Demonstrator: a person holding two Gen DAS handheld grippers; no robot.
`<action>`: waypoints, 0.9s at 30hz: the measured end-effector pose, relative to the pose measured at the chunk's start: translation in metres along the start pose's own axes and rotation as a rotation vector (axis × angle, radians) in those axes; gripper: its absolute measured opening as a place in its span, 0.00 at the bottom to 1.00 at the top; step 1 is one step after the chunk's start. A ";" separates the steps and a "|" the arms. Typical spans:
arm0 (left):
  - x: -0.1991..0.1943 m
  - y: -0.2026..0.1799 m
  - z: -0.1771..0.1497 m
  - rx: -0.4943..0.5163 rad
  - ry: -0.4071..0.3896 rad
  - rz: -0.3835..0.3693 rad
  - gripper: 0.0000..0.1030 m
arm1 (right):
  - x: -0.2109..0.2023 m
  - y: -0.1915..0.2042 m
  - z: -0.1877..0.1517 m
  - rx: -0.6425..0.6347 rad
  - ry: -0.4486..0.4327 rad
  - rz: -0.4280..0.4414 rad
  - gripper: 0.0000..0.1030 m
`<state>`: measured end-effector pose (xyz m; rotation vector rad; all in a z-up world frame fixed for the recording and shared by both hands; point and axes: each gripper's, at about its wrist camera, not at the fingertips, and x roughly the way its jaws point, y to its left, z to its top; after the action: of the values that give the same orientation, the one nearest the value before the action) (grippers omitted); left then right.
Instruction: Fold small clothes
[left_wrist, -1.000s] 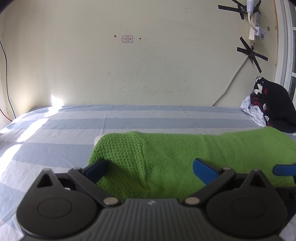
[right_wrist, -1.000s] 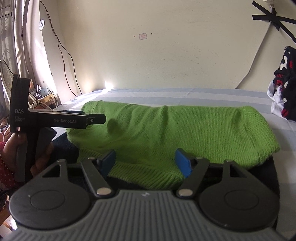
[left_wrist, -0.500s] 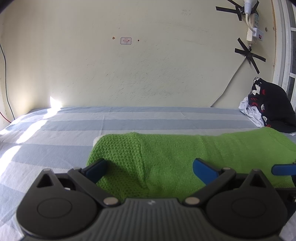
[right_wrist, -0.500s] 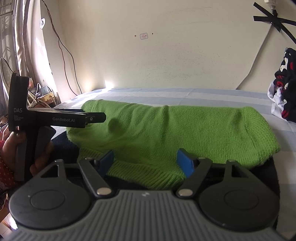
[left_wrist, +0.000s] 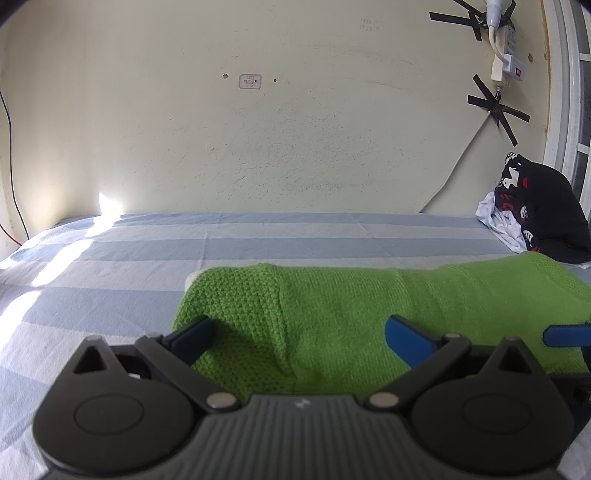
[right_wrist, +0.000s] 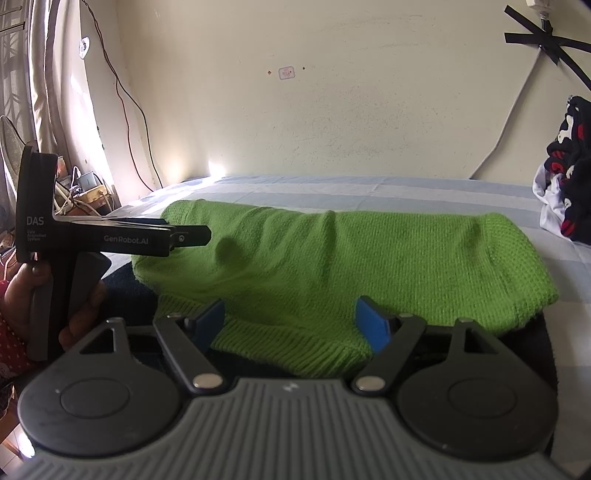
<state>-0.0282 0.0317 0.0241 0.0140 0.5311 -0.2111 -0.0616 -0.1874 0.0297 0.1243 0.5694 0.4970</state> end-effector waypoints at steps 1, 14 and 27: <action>0.000 0.000 0.000 0.000 0.000 0.000 1.00 | 0.000 0.000 0.000 0.000 -0.001 0.000 0.79; 0.000 -0.001 0.000 -0.001 0.001 0.000 1.00 | 0.000 0.001 0.000 0.004 -0.004 -0.004 0.80; 0.001 -0.001 0.000 0.002 0.001 0.002 1.00 | -0.002 -0.002 0.001 0.023 -0.016 0.006 0.81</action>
<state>-0.0278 0.0305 0.0235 0.0166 0.5317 -0.2100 -0.0617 -0.1903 0.0306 0.1515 0.5597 0.4950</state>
